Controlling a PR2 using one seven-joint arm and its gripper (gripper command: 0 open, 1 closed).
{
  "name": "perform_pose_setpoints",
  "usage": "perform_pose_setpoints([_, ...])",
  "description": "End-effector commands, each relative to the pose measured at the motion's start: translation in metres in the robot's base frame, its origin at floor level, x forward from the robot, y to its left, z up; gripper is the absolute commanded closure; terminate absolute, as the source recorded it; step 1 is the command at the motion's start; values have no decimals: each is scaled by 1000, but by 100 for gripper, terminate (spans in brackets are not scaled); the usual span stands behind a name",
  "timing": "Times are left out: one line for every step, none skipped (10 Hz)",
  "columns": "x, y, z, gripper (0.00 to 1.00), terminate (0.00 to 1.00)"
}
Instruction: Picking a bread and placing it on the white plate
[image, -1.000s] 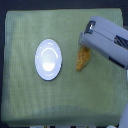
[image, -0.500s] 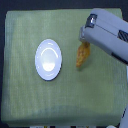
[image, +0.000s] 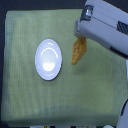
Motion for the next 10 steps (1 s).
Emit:
perform_pose_setpoints([11, 93, 11, 100, 0])
perform_pose_setpoints([9, 118, 5, 100, 0])
perform_pose_setpoints([3, 149, -6, 100, 0])
perform_pose_setpoints([-1, 162, -13, 100, 0])
perform_pose_setpoints([-5, 182, -25, 100, 0])
perform_pose_setpoints([-6, 189, -28, 100, 0])
perform_pose_setpoints([-9, 197, -34, 100, 0])
perform_pose_setpoints([-15, 208, -43, 100, 0])
perform_pose_setpoints([-19, 217, -50, 100, 0])
perform_pose_setpoints([-19, 218, -55, 100, 0])
